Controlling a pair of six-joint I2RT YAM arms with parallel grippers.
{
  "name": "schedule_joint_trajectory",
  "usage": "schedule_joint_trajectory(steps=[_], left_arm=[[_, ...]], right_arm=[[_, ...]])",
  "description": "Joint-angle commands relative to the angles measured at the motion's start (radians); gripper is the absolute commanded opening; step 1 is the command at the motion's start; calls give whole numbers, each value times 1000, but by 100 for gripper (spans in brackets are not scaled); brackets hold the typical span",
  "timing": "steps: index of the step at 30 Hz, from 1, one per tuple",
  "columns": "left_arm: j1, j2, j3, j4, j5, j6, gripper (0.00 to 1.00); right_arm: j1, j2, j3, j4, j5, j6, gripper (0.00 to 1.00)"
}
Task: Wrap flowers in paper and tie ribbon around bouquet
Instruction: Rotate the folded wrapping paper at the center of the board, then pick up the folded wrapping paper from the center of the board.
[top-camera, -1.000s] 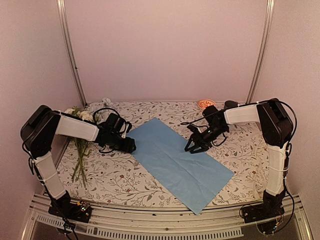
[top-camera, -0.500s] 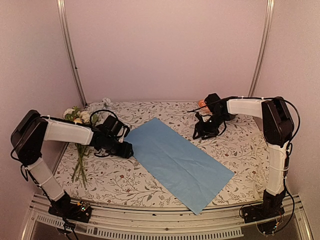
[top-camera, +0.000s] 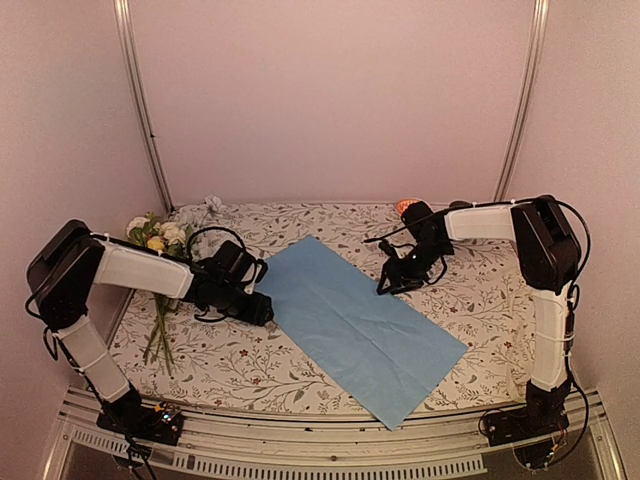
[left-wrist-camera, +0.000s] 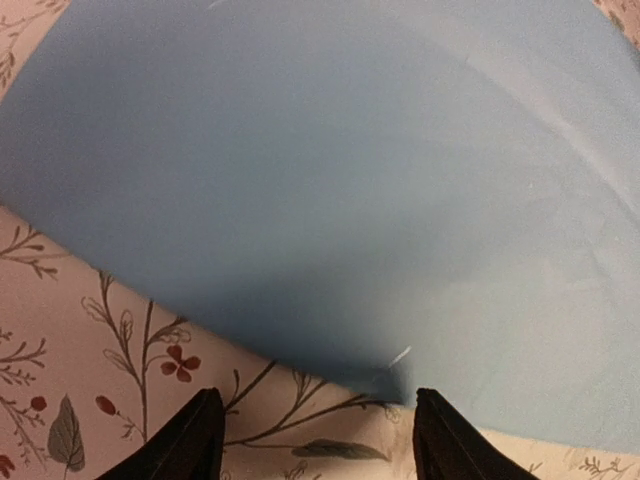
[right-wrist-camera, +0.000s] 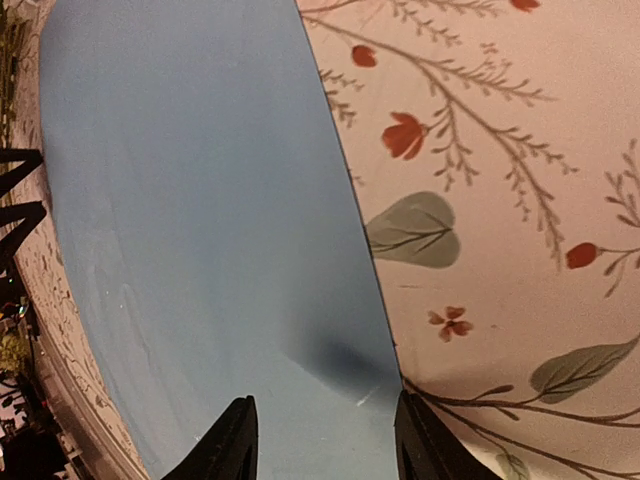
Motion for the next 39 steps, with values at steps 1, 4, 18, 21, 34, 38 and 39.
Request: schedule_joint_trajectory(steps=[1, 4, 18, 21, 34, 38, 39], left_arm=[[3, 125, 39, -23, 25, 36, 66], [3, 169, 79, -26, 21, 43, 66], [26, 315, 216, -46, -18, 107, 66], [22, 312, 183, -24, -2, 96, 66], [15, 306, 169, 42, 35, 92, 66], [11, 316, 154, 56, 53, 86, 65], [10, 313, 149, 57, 55, 86, 65]], right_arm=[[21, 12, -83, 64, -226, 4, 49], [32, 2, -119, 133, -322, 36, 49], [111, -118, -369, 680, -547, 454, 42], [111, -135, -374, 686, -527, 468, 42], [162, -141, -301, 584, -457, 492, 35], [184, -153, -298, 565, -397, 501, 12], [186, -155, -298, 562, -392, 502, 7]])
